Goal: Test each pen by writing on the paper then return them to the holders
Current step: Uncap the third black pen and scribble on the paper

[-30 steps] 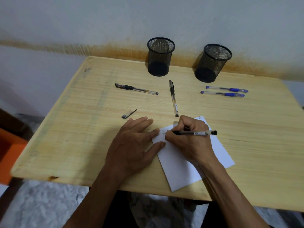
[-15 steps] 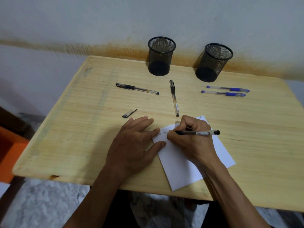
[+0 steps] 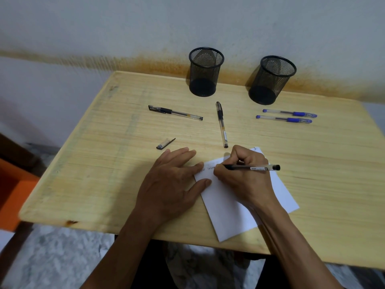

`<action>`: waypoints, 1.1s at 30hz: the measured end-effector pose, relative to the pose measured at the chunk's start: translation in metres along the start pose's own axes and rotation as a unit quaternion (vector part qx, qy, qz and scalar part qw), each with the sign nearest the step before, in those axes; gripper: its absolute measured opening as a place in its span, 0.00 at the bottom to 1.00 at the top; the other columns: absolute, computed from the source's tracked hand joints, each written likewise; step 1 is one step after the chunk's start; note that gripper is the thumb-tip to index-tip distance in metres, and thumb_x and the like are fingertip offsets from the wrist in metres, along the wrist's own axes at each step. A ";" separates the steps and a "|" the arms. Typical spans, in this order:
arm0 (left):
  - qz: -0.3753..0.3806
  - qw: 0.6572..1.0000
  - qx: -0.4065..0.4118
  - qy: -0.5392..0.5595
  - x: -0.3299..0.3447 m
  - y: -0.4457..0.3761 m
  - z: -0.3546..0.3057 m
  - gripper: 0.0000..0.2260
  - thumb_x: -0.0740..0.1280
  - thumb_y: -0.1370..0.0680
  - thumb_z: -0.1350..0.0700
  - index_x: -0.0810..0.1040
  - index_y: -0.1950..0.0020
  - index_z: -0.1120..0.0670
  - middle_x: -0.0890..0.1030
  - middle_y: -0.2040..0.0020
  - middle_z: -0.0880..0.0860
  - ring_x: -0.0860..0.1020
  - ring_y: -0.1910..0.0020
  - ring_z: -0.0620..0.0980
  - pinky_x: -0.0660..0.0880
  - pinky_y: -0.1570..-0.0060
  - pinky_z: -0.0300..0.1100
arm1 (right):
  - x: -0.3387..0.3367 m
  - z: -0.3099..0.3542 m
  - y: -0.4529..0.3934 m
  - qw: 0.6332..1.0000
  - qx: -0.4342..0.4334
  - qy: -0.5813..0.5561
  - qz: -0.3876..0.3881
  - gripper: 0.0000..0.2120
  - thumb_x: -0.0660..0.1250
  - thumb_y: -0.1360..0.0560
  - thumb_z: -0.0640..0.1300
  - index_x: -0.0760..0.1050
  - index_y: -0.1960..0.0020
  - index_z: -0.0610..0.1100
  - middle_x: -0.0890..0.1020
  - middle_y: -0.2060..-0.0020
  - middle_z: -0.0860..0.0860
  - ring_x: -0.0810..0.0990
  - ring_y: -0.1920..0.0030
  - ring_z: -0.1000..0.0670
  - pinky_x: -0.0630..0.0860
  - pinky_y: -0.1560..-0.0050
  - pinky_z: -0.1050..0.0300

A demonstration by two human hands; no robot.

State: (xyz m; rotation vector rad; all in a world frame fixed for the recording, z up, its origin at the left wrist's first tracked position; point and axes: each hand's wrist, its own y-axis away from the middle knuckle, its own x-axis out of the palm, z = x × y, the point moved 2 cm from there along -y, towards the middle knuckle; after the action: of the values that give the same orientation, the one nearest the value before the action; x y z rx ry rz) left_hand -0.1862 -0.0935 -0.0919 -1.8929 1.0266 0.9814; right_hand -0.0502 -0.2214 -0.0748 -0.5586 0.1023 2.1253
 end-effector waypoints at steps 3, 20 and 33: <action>-0.005 1.000 -0.002 0.008 0.000 -0.001 0.000 0.23 0.61 0.25 0.36 0.83 0.40 0.49 0.78 0.33 0.51 0.72 0.30 0.50 0.65 0.28 0.52 | 0.000 0.000 0.000 1.000 0.005 -0.008 0.000 0.12 0.74 0.36 0.32 0.70 0.70 0.37 0.74 0.76 0.48 0.69 0.71 0.56 0.65 0.70 0.64; -0.073 0.997 0.033 0.012 0.009 0.001 0.006 0.20 0.68 0.26 0.40 0.86 0.44 0.52 0.82 0.38 0.53 0.78 0.37 0.51 0.74 0.38 0.52 | -0.012 -0.003 0.003 0.973 0.037 -0.225 -0.042 0.06 0.72 0.30 0.25 0.76 0.63 0.30 0.84 0.67 0.37 0.83 0.68 0.46 0.81 0.63 0.48; -0.202 0.949 -0.241 -0.039 -0.034 -0.012 0.007 0.11 0.72 0.25 0.52 0.83 0.45 0.55 0.81 0.47 0.56 0.75 0.44 0.60 0.73 0.46 0.54 | -0.015 -0.006 0.003 0.962 0.038 -0.269 -0.015 0.08 0.73 0.29 0.27 0.77 0.64 0.34 0.83 0.66 0.34 0.81 0.68 0.39 0.80 0.63 0.37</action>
State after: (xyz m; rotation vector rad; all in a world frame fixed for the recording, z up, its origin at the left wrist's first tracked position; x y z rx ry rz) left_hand -0.1900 -0.0723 -0.0621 -2.3126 0.3350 1.1125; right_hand -0.0437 -0.2363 -0.0744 0.0741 -0.1291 2.1586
